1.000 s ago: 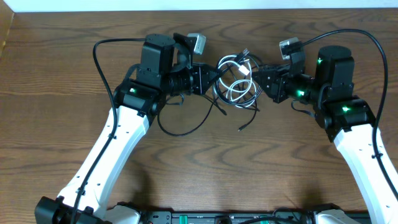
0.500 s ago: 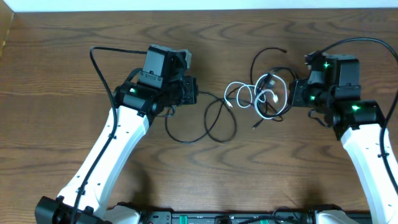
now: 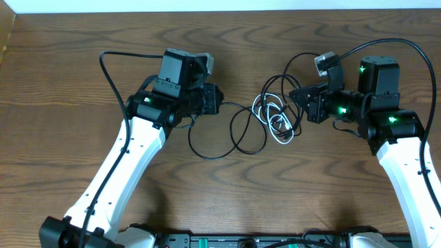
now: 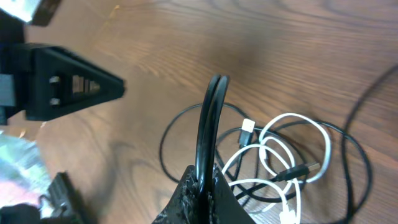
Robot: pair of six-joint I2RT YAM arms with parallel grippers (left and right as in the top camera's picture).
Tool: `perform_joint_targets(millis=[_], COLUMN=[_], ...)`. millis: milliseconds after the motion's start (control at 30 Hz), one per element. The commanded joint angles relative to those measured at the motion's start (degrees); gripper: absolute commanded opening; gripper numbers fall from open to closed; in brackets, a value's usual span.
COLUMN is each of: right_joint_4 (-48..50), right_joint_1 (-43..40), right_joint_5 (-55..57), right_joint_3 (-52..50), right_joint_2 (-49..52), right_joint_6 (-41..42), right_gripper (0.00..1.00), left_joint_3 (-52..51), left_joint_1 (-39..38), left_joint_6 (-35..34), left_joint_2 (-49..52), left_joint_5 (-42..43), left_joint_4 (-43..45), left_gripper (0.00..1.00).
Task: Untangle cables
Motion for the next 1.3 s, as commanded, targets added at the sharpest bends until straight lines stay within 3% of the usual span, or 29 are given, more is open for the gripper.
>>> perform_joint_targets(millis=[0,167,233,400,533,667,833,900,967,1000,1033,1067,1200,1267], right_joint_4=[0.74,1.75,1.73,1.68,1.70,1.70,1.70,1.70,1.68,1.57,1.22,0.13,-4.52,-5.62], right_joint_1=[0.04,0.04,0.04,0.04,0.04,0.04,0.04,0.04,0.02,-0.04,-0.09,-0.13,-0.13,-0.11], right_joint_5=[-7.61,-8.68,-9.51,-9.49,-9.70,-9.73,-9.70,-9.70,-9.33,-7.48,-5.11,0.68,22.64,27.23], right_joint_3=[0.39,0.39,0.39,0.39,0.39,0.39,0.39,0.39,0.39,0.39,0.39,0.39,0.39,0.37], right_joint_2=[-0.70,-0.70,-0.70,-0.70,-0.70,-0.70,-0.70,-0.70,-0.70,-0.70,-0.70,-0.70,-0.70,-0.70], right_joint_6=[-1.36,-1.36,-1.36,-1.36,-1.33,-1.33,-1.33,-1.33,-1.33,-1.33,-1.25,-0.63,4.44,5.97], right_gripper=[0.01,0.01,0.01,0.01,0.01,0.01,0.01,0.01,0.01,0.02,0.06,0.21,0.41,0.49], left_joint_3=[0.31,0.31,0.31,0.31,0.31,0.31,0.31,0.31,0.33,0.33,0.44,1.14,5.51,7.30], left_joint_1=[0.07,-0.70,-1.79,-4.26,-5.49,-6.56,-9.16,-9.90,-9.88,-9.38,-8.72,-7.28,-3.06,-2.03], left_joint_6=[0.92,0.92,0.96,0.94,0.94,0.96,2.05,2.54,3.13,3.10,3.10,3.08,-1.38,-1.70], left_joint_2=[2.78,5.68,6.78,7.26,7.37,8.00,10.86,11.76,11.89,11.34,10.56,8.50,0.26,-3.67], left_joint_5=[8.22,10.97,15.63,17.16,15.65,8.02,7.43,7.32,5.14,3.78,2.73,1.27,1.33,3.45], left_joint_4=[1.84,4.90,8.35,14.71,18.43,19.12,19.12,19.12,19.17,19.37,19.43,19.39,19.37,19.80], left_gripper=[0.27,0.30,0.34,0.43,0.44,0.44,0.42,0.30,0.08,0.07,0.07,0.07,0.07,0.07])
